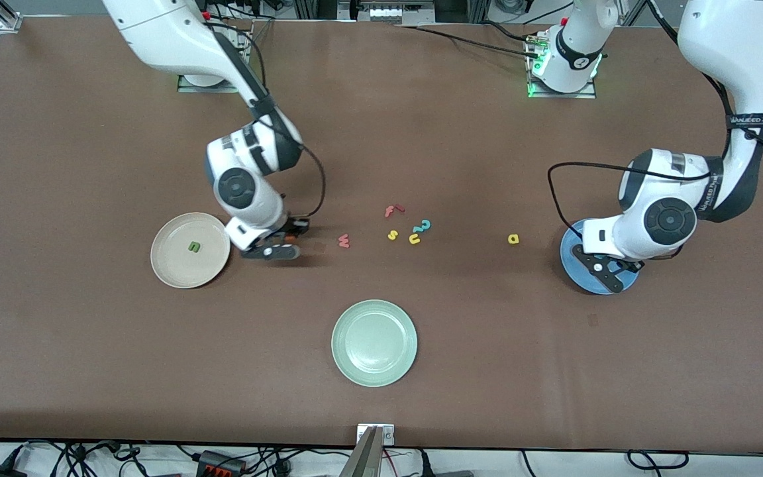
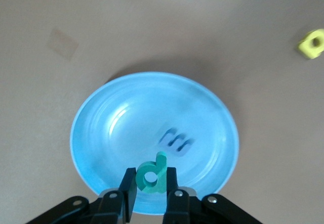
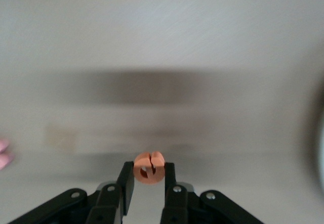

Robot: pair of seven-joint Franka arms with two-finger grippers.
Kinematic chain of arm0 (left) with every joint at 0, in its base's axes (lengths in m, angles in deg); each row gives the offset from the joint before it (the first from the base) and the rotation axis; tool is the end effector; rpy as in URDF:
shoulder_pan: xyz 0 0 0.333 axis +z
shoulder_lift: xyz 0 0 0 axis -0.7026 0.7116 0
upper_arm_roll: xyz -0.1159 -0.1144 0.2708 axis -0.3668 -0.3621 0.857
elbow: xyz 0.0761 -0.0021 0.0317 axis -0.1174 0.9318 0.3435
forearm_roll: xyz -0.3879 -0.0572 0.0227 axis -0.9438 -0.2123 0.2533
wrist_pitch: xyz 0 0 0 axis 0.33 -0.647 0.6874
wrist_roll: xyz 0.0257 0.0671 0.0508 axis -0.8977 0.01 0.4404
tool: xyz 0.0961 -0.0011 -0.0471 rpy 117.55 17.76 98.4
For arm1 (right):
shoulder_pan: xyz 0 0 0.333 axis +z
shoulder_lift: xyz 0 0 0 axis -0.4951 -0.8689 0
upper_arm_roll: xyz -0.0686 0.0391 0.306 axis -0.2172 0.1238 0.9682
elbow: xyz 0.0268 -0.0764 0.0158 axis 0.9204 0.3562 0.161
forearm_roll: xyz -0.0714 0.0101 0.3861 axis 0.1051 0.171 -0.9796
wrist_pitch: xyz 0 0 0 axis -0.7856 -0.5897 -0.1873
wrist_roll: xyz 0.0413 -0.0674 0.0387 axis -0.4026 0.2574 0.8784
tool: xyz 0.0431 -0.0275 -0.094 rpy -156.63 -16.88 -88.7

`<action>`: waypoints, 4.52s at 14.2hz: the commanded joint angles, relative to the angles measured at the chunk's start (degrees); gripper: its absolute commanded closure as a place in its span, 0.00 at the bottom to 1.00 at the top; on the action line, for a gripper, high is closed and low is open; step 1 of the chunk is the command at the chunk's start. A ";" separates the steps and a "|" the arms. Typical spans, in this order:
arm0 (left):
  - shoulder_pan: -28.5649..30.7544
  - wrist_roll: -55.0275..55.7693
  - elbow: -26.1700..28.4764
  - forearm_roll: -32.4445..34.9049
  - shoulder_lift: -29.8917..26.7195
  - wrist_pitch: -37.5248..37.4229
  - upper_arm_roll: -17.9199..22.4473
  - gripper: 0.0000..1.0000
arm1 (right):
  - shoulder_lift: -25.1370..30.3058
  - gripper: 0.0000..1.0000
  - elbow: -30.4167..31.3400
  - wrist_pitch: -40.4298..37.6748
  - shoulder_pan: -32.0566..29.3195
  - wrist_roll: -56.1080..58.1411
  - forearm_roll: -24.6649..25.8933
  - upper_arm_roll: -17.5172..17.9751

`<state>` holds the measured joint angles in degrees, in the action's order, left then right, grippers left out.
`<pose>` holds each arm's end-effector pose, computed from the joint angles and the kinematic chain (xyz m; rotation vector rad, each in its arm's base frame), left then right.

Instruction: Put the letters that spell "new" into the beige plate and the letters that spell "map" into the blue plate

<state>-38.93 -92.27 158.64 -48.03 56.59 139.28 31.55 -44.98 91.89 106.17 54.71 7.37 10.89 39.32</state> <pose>0.6101 -0.0302 0.2569 -2.7482 1.2100 0.3382 0.5651 0.2560 0.2071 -3.1204 0.0354 0.1179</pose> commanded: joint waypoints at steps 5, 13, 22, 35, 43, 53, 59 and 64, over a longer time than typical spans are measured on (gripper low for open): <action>0.89 6.52 4.41 1.90 2.03 7.98 -1.45 0.55 | 5.45 0.78 0.86 -10.95 -13.25 15.53 0.20 -2.58; 1.15 20.10 4.94 1.11 -1.21 2.81 -7.23 0.00 | 1.14 0.71 0.86 -8.05 -13.44 15.99 0.11 -2.58; 0.71 64.34 6.87 1.11 3.78 7.00 -16.21 0.00 | 1.67 0.00 -5.63 -9.28 -4.94 14.94 -0.77 -1.88; 1.59 67.97 7.31 1.11 8.28 14.31 -16.21 0.69 | -9.92 0.11 -19.08 -8.49 12.21 0.71 -0.42 -1.97; 1.68 66.82 5.65 1.29 2.23 4.84 -16.30 0.92 | -13.09 0.31 -21.54 -7.79 13.63 -8.60 -0.77 -1.88; 13.53 35.40 -2.61 1.99 0.97 -6.61 -16.04 0.92 | -15.47 0.47 -23.48 -7.44 15.13 -9.67 -0.68 -1.88; 19.59 25.97 -1.12 5.32 5.98 3.40 -15.42 0.87 | -16.17 0.54 -23.66 -7.35 15.04 -9.67 -0.59 -1.88; 19.96 24.02 -1.12 7.00 6.17 4.38 -15.77 0.00 | -15.91 0.87 -23.66 -7.35 14.07 -9.06 -0.59 -2.05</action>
<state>-19.23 -67.18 157.56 -42.37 63.50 144.01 16.68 -60.38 69.35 98.96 69.16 -1.72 10.80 37.56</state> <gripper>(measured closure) 0.718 0.736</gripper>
